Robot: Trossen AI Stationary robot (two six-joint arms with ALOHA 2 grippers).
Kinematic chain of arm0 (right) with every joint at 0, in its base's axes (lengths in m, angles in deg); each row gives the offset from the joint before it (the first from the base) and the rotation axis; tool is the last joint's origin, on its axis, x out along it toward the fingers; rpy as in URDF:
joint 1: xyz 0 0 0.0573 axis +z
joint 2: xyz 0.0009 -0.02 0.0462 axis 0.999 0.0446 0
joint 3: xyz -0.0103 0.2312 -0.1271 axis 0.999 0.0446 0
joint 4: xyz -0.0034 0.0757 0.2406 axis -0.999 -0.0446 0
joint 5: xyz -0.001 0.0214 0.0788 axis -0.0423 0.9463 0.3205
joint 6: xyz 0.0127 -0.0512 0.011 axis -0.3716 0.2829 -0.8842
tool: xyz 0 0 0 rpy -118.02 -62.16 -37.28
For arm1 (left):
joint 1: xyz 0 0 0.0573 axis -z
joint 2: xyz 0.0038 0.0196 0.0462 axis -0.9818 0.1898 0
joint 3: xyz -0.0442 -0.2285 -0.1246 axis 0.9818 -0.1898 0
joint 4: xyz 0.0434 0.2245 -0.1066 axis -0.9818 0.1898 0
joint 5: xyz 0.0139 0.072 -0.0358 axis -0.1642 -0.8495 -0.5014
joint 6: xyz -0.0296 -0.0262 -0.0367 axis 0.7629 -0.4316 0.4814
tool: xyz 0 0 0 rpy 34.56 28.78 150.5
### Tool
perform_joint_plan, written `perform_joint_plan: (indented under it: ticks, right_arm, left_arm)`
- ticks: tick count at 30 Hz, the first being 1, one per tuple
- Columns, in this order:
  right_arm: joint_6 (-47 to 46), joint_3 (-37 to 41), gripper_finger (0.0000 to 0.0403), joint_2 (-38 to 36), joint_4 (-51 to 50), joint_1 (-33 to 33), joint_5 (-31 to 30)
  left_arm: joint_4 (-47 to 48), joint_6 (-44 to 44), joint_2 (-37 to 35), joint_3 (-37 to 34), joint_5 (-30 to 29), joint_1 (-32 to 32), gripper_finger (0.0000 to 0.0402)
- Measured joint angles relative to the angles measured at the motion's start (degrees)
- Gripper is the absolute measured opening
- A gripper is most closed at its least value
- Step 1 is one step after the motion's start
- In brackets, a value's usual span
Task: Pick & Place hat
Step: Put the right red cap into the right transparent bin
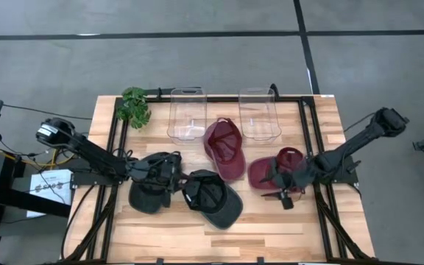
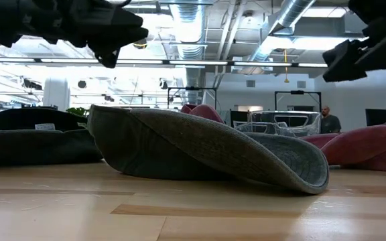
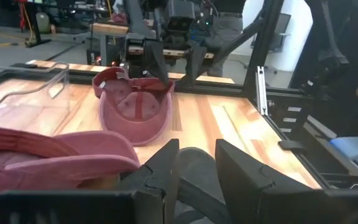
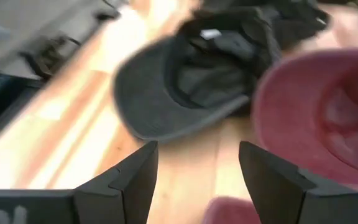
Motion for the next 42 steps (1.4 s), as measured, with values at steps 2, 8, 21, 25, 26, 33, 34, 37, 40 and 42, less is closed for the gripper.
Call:
perform_joint_plan:
  ticks: [2,8,21,25,26,33,34,37,40,42]
  right_arm:
    - [-2.63,-2.74,0.0206,2.53,-4.61,2.75,-5.57]
    - [-12.97,-11.49,0.0167,9.53,-19.83,8.72,-12.48]
    - [-18.97,-13.64,0.0126,15.89,-26.17,9.79,-10.55]
    - [-19.90,-13.64,0.0143,15.85,-28.27,8.67,-8.16]
    - [-19.90,-13.64,0.0147,15.87,-28.41,8.56,-7.99]
    - [-19.89,-13.64,0.0173,16.18,-30.03,7.64,-7.96]
    - [-19.88,-13.64,0.0175,16.54,-30.26,7.39,-7.94]
    - [-19.88,-13.64,0.0175,18.11,-30.40,6.37,-7.89]
    - [-19.60,-13.64,0.0172,20.28,-30.40,5.32,-7.00]
    - [-19.53,-13.64,0.0168,21.96,-30.41,4.55,-6.54]
  left_arm:
    - [0.11,-0.74,1.14,1.26,0.00,0.25,0.0102]
    - [0.18,-1.73,5.95,6.11,-0.02,0.26,0.0102]
    - [0.31,-1.99,7.30,9.48,-0.01,0.24,0.0102]
    - [0.31,-1.07,7.30,9.48,0.07,0.58,0.0102]
    - [0.32,-0.87,7.30,9.48,0.17,0.61,0.0102]
    - [0.28,-0.60,7.30,9.48,0.07,0.57,0.0102]
    - [0.27,-0.60,7.30,9.48,0.08,0.57,0.0102]
    - [0.12,-0.60,7.28,9.48,0.08,0.57,0.0102]
    - [0.04,-0.60,7.26,9.48,0.09,0.57,0.0102]
    - [0.01,-0.59,7.26,9.47,0.09,0.57,0.0102]
